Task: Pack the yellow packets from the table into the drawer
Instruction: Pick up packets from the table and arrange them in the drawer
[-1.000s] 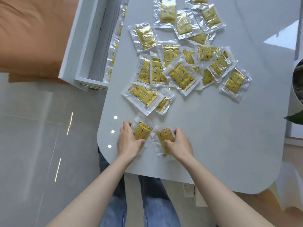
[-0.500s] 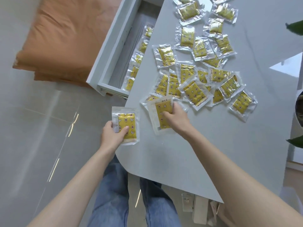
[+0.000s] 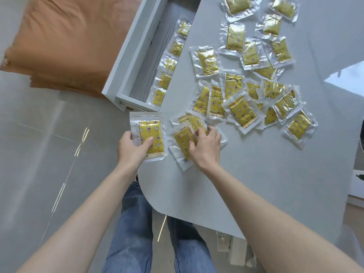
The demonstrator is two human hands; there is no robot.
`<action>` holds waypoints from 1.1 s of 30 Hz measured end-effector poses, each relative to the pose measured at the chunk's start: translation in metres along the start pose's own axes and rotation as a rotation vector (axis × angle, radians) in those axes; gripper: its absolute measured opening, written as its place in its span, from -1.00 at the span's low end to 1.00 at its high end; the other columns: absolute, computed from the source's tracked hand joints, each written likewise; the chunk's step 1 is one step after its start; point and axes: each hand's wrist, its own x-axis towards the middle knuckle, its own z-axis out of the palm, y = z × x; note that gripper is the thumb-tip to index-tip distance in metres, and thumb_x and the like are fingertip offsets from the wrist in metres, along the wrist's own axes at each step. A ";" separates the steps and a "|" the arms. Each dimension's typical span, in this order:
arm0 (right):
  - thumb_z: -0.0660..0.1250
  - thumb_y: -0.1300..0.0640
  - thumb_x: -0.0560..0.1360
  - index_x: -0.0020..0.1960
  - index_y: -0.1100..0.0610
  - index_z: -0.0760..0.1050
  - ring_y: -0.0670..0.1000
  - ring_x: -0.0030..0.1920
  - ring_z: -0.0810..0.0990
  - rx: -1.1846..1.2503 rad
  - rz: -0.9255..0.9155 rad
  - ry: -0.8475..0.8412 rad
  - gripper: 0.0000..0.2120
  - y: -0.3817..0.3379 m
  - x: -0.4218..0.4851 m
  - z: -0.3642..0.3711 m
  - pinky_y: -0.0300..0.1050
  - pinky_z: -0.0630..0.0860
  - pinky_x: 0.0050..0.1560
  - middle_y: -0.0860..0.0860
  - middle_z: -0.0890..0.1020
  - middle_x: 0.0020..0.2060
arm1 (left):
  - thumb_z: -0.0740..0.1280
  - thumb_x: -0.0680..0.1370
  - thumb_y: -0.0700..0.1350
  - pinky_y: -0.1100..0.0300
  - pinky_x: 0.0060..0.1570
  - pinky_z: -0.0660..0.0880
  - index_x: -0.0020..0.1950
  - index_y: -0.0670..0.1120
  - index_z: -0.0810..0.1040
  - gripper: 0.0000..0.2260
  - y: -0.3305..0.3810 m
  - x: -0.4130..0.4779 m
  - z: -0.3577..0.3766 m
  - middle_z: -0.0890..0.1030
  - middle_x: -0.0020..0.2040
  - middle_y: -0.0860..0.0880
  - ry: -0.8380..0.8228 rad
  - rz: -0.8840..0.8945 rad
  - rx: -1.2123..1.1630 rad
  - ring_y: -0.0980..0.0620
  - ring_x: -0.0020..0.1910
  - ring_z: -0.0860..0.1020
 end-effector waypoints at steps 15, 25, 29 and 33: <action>0.42 -0.01 0.33 0.24 0.05 0.31 0.09 0.21 0.37 0.086 0.051 -0.025 -0.46 -0.033 0.000 0.012 -0.04 0.30 0.16 0.01 0.46 0.15 | 0.42 0.49 -0.16 0.27 -0.26 0.50 0.08 -0.10 0.46 -0.78 -0.003 0.024 -0.023 0.61 0.06 -0.08 0.030 -0.002 0.052 -0.04 0.01 0.60; 0.36 0.00 0.46 0.05 0.14 0.41 0.15 0.18 0.42 0.052 0.046 -0.102 -0.72 -0.037 -0.004 0.017 0.02 0.33 0.19 0.08 0.51 0.07 | 0.43 0.48 -0.17 0.15 -0.11 0.57 0.13 -0.10 0.49 -0.75 0.002 0.024 -0.038 0.62 0.06 -0.05 -0.019 -0.002 0.043 -0.01 0.02 0.61; 0.32 0.09 0.50 -0.05 0.15 0.45 0.13 -0.02 0.58 0.337 0.132 -0.116 -0.87 -0.045 -0.022 -0.005 0.05 0.50 0.07 0.04 0.61 -0.11 | 0.45 0.46 -0.16 0.05 0.05 0.57 0.09 -0.08 0.50 -0.76 0.021 0.007 -0.054 0.64 0.02 -0.05 -0.050 0.032 0.010 0.00 -0.02 0.62; 0.35 0.11 0.50 -0.01 0.13 0.51 0.07 -0.05 0.61 0.596 0.210 -0.095 -0.89 -0.056 -0.046 -0.050 -0.05 0.54 -0.03 0.05 0.64 -0.11 | 0.46 0.45 -0.14 0.07 0.01 0.58 0.09 -0.09 0.52 -0.75 0.048 -0.025 -0.075 0.65 -0.01 -0.03 -0.083 0.075 -0.030 0.03 -0.04 0.63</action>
